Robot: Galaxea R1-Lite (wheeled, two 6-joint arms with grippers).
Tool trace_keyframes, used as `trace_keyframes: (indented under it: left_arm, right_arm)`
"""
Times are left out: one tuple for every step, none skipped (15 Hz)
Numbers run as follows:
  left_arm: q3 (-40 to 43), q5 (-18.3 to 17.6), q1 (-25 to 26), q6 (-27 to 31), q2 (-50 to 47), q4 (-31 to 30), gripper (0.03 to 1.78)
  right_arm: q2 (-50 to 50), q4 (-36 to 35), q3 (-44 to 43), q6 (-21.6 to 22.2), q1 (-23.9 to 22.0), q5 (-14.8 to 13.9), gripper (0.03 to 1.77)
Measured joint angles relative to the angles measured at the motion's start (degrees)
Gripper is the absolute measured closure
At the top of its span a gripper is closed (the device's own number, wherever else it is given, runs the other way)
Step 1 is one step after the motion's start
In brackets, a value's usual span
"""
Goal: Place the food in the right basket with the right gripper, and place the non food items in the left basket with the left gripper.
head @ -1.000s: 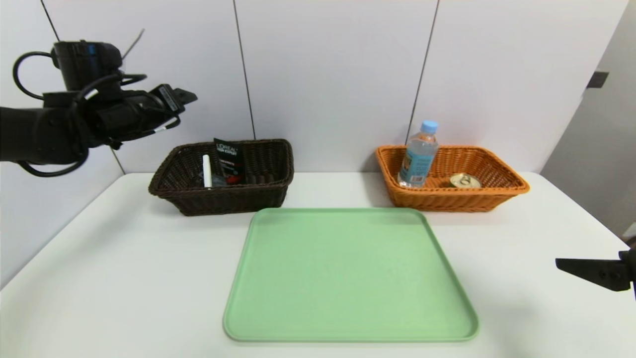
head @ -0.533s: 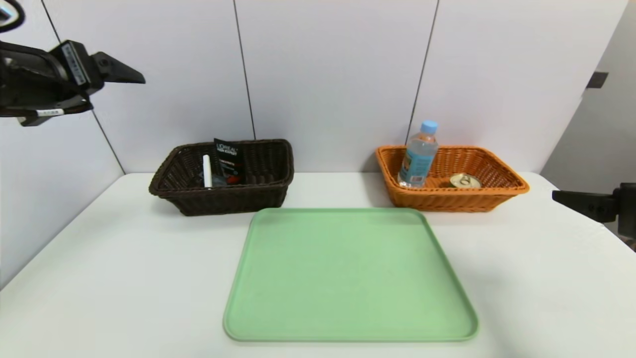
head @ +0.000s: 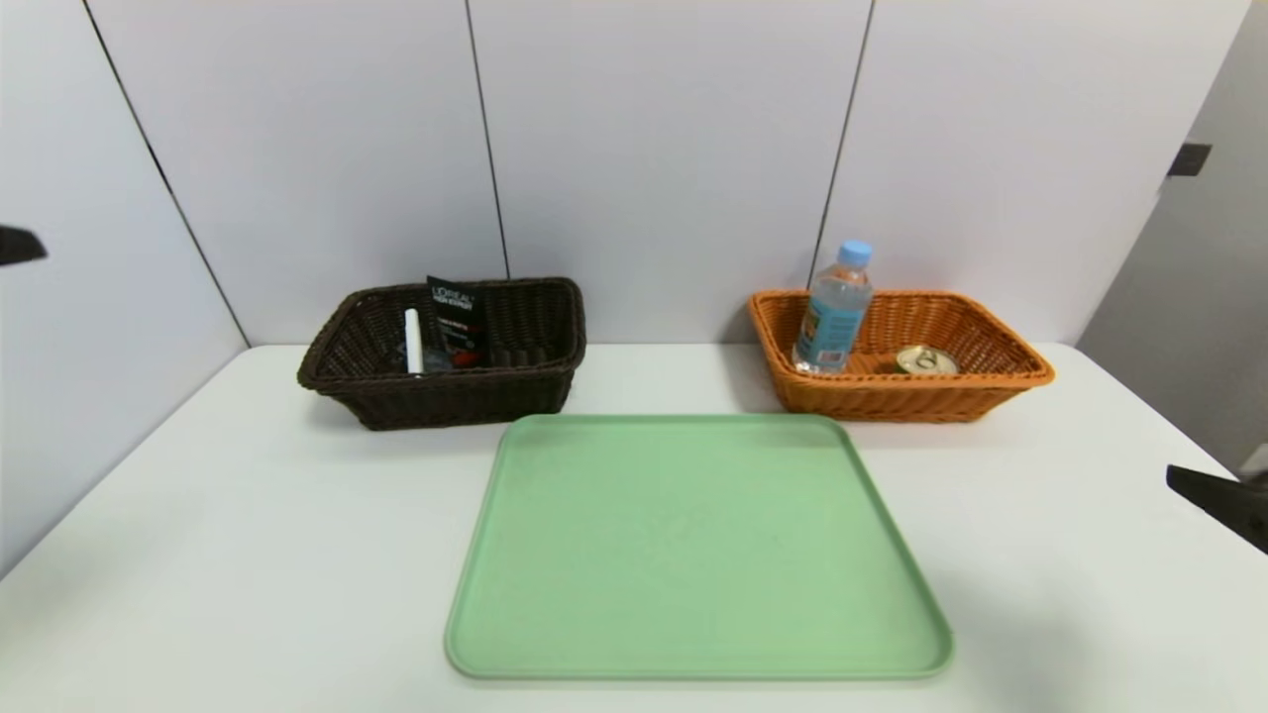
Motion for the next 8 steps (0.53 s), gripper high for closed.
trace_keyframes:
  left_arm:
    - [4.8,0.0,0.0,0.5,-4.4,0.0,0.14]
    - [9.4,0.0,0.0,1.3,-8.6,0.0,0.14]
    - [13.9,-0.1,0.0,2.5,-12.9,0.0,0.14]
    - [18.5,-0.2,0.0,3.6,-17.2,-0.1,0.13]
    - [22.0,-0.2,0.0,4.4,-21.0,-0.1,0.13]
    - [25.1,-0.2,0.0,5.0,-24.3,-0.2,0.12]
    - [28.1,-0.2,0.0,5.7,-27.5,-0.3,0.12]
    - [30.7,-0.2,0.0,6.8,-30.1,-0.8,0.12]
  right_arm:
    - [-3.3,0.1,2.2,0.0,-0.4,0.0,0.09]
    - [-6.8,0.1,4.5,0.1,-0.8,-0.2,0.09]
    - [-10.5,0.2,6.7,0.0,-1.1,-0.4,0.09]
    - [-13.8,0.2,8.5,0.0,-1.2,-0.7,0.09]
    - [-17.6,0.3,10.1,0.0,-1.4,-1.0,0.09]
    - [-21.0,0.4,11.4,0.0,-1.5,-1.4,0.09]
    - [-24.3,0.4,12.4,-0.1,-1.7,-1.7,0.09]
    - [-27.5,0.4,13.6,-0.1,-2.1,-2.0,0.09]
